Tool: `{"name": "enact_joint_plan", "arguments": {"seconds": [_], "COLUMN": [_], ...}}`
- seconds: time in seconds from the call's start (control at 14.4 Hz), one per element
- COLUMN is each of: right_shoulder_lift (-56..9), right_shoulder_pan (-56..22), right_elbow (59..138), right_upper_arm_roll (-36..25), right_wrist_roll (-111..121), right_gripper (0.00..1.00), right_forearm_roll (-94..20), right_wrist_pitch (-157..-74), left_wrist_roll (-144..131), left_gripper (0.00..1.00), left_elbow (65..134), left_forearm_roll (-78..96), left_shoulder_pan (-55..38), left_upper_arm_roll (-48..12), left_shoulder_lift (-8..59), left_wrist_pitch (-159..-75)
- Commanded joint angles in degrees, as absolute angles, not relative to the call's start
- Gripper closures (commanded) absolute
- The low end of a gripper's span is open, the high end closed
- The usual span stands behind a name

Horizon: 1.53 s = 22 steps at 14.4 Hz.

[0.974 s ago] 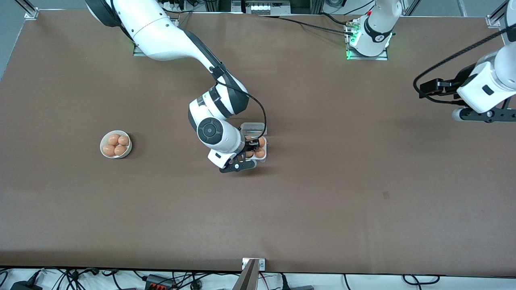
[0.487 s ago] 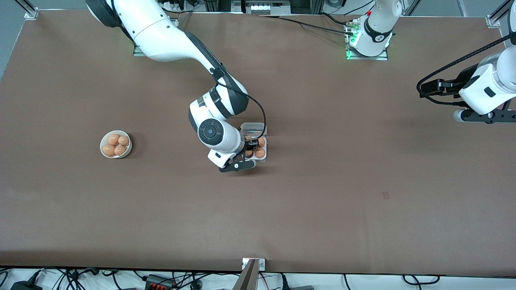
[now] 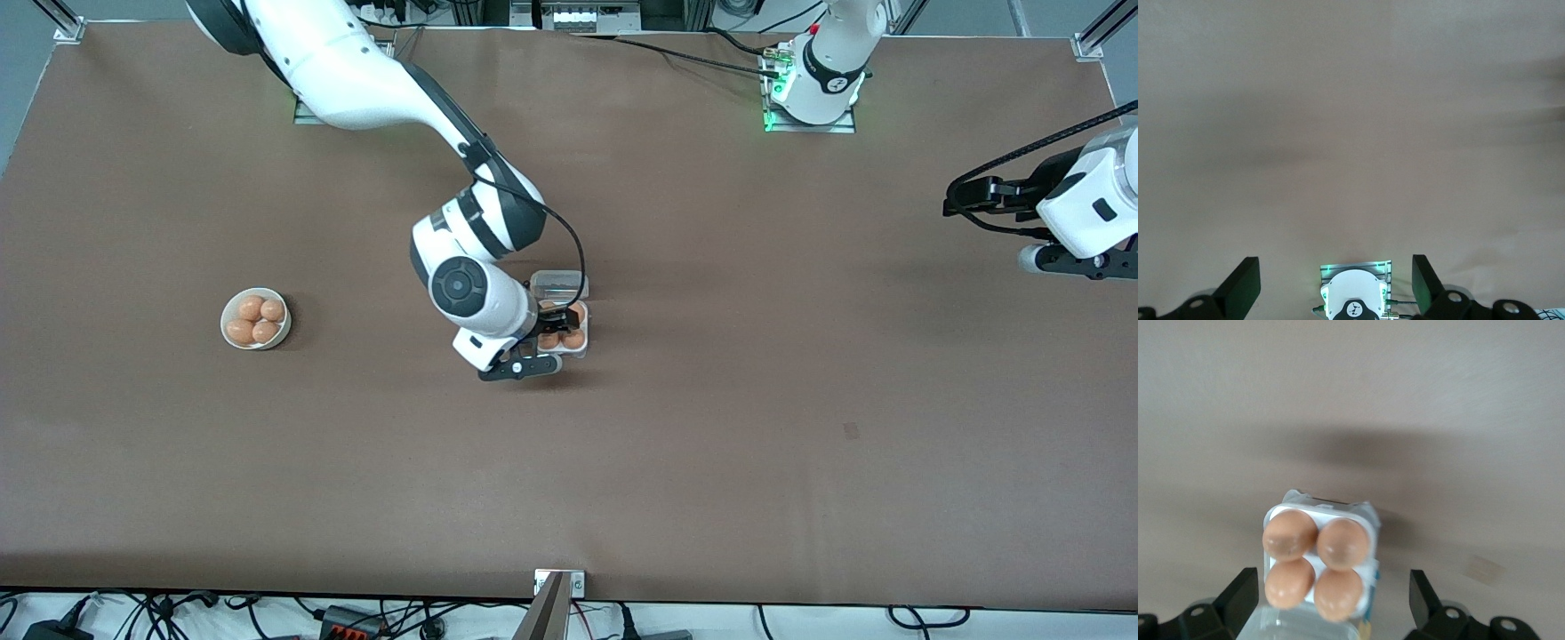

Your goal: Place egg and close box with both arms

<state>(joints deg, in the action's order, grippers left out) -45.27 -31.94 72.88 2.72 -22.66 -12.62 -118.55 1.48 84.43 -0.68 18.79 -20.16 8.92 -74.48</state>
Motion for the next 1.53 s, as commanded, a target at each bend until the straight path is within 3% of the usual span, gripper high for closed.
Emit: {"name": "enact_joint_plan", "arguments": {"seconds": [0.0,0.42,0.7,1.25,1.32,1.39,1.46], "right_shoulder_lift": [-37.46,-28.4,-24.44,-24.0,-23.12,-21.29,-19.44], "right_shoulder_pan": [-28.67,-13.65,-8.89,0.17,1.39,1.67,1.67], "right_elbow": [72.78,72.69,72.69,73.38,74.69,77.49,80.39], "right_upper_arm_roll": [-1.13,-1.76,-1.76,-1.67,-1.32,-1.23,-1.23], "right_wrist_roll": [-21.89,-9.15,-8.62,-6.16,-5.98,-5.89,-5.8], "right_gripper": [0.0,0.0,0.0,0.0,0.0,0.0,0.0], "right_forearm_roll": [-13.09,-7.67,-0.89,-0.88,-0.88,-0.62,-0.35], "right_wrist_pitch": [-109.63,-97.57,-96.42,-96.5,-97.55,-100.08,-102.72], "left_wrist_roll": [2.11,2.2,2.11,5.87,6.85,6.59,6.24], "left_gripper": [0.0,0.0,0.0,0.0,0.21,0.57,0.82], "left_elbow": [83.14,83.14,83.14,82.7,82.79,82.88,82.97], "left_forearm_roll": [0.44,0.35,0.35,-1.14,-1.23,-1.23,-1.32], "left_shoulder_pan": [18.63,18.28,17.93,18.37,18.63,18.55,18.37], "left_upper_arm_roll": [-20.39,-20.83,-22.23,-21.97,-21.97,-21.97,-21.97], "left_shoulder_lift": [9.23,9.23,9.23,11.86,11.87,11.87,11.78], "left_wrist_pitch": [-74.88,-76.03,-76.02,-76.9,-78.56,-78.05,-76.57]}}
